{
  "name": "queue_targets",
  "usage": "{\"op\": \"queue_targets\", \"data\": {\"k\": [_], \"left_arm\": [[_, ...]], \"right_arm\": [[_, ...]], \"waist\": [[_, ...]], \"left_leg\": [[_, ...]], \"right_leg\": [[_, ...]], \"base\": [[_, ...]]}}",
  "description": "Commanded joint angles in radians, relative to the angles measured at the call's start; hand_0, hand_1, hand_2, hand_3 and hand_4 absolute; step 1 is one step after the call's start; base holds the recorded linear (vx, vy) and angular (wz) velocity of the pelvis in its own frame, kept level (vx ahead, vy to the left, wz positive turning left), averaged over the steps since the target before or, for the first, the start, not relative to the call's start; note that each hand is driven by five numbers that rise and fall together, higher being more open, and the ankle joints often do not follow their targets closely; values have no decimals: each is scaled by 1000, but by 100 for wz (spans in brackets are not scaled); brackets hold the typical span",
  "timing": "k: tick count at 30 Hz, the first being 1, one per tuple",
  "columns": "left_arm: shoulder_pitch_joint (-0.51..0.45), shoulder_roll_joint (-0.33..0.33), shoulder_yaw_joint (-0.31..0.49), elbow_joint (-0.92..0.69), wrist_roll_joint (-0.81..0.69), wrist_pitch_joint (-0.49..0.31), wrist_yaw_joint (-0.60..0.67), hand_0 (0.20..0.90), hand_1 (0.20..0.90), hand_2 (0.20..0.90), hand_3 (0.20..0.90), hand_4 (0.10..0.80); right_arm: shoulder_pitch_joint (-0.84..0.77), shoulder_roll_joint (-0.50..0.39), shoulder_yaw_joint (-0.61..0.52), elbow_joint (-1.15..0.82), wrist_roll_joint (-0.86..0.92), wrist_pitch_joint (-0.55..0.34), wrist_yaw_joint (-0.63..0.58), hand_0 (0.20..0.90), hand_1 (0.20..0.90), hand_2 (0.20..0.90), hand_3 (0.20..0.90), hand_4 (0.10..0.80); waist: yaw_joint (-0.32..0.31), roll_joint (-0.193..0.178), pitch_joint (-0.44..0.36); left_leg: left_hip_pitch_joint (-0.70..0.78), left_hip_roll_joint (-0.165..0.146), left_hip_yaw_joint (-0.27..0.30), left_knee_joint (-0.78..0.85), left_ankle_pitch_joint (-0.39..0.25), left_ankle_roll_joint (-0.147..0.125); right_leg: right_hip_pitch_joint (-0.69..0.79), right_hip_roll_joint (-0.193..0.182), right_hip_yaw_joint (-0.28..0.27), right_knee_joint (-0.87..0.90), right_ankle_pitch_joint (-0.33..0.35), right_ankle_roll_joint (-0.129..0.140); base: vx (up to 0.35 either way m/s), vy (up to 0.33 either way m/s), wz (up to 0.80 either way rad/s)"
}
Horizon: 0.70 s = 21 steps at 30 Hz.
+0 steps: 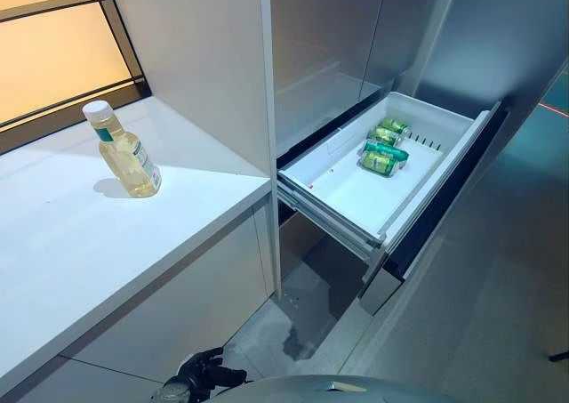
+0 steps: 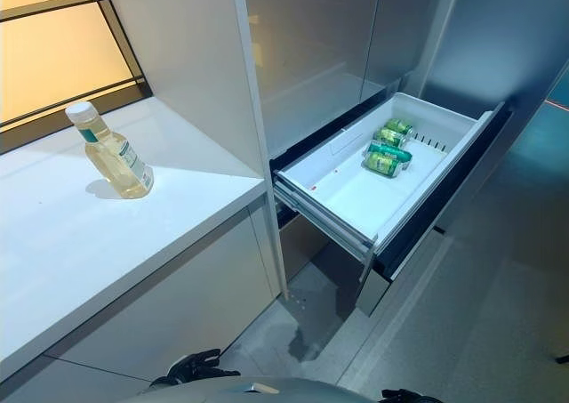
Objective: Put drinks into fridge and close the fridge
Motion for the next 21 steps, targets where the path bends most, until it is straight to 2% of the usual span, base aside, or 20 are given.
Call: {"op": "queue_targets", "data": {"k": [1, 11, 21], "left_arm": [[-68, -13, 23, 14, -9, -47, -16, 900, 900, 900, 900, 800], [-65, -12, 10, 7, 11, -107, -27, 900, 900, 900, 900, 800], [-81, -7, -57, -70, 69, -238, -73, 900, 900, 900, 900, 800]], "right_arm": [[-54, 27, 27, 13, 2, -2, 33, 900, 900, 900, 900, 800], [-49, 27, 29, 16, 1, -10, 36, 900, 900, 900, 900, 800], [-53, 24, 37, 11, -3, -5, 43, 900, 900, 900, 900, 800]], "waist": [[25, -19, 34], [25, -24, 35], [22, -24, 31]], "left_leg": [[19, -69, 51, 12, -90, 69], [20, -69, 49, 9, -91, 68], [22, -66, 56, 6, -94, 67]], "right_leg": [[-44, -23, -13, 55, 13, 55], [-45, -23, -11, 55, 13, 58], [-47, -21, -3, 56, 14, 60]], "base": [[0, 0, 0], [0, 0, 0], [0, 0, 0]]}}
